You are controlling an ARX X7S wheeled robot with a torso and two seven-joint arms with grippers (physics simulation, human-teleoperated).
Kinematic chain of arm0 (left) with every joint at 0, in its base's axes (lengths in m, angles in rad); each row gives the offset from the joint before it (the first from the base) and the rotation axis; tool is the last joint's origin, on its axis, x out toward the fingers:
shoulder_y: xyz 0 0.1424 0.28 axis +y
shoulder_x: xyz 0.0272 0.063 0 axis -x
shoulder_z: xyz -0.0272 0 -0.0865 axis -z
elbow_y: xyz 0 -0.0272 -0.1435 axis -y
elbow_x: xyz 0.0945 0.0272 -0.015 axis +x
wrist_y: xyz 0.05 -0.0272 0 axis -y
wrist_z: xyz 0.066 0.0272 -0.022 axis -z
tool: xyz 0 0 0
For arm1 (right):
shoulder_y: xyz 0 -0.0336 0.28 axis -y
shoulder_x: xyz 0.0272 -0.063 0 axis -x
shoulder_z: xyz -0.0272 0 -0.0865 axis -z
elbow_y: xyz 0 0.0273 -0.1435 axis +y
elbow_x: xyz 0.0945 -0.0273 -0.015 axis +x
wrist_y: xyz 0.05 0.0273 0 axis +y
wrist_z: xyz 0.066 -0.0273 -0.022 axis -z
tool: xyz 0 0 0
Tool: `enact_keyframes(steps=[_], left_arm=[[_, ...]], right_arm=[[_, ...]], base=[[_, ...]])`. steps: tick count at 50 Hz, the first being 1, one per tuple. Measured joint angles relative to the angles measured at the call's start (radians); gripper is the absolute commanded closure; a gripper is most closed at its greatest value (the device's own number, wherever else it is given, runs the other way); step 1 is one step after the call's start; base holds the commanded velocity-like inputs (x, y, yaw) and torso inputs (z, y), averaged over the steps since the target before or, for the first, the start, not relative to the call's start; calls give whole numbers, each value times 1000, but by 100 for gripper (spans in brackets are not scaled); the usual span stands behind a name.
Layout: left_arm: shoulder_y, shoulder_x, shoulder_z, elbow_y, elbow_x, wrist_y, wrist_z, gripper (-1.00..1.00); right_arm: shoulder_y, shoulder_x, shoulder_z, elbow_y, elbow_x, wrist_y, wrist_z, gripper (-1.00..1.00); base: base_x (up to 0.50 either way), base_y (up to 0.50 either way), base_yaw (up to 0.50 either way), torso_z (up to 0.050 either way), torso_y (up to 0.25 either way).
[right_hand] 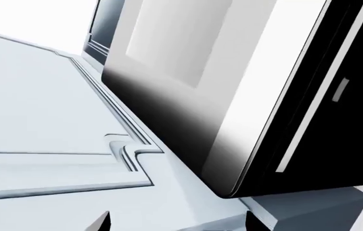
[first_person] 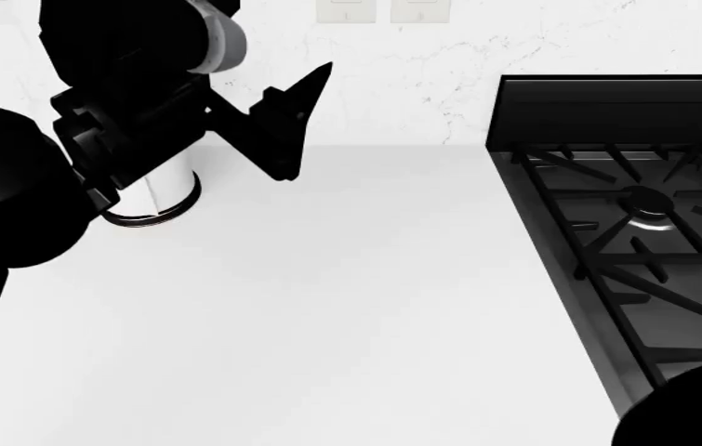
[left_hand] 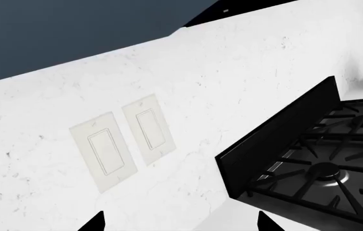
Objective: Pick the mango, radish from the counter and place them in the cabinet. Then close the cabinet.
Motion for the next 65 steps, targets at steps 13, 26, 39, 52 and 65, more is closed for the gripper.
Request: enact_keyframes(steps=[13,26,39,52,65], left_arm=[[6,-4,3,3,3,6,2,-100],[11,-9,5,3,7,13,5,-100],[12,-12,5,2,10,18,5,-100],[13,-15,5,0,13,24,5,-100],[15,-16,7,0,13,28,5,-100]], right_arm=[[55,-6,-27,28,-56,19,55,-100],[110,-2,-60,50,-140,65,121,-100],[154,35,-92,7,-234,162,189,-100],[199,53,-170,-13,-272,258,230,-100],[259,39,-295,60,-233,298,191,-100]], base=[[1,0,2,2,1],[4,3,6,5,1],[9,5,13,8,0],[10,6,15,7,0],[4,5,10,3,0]])
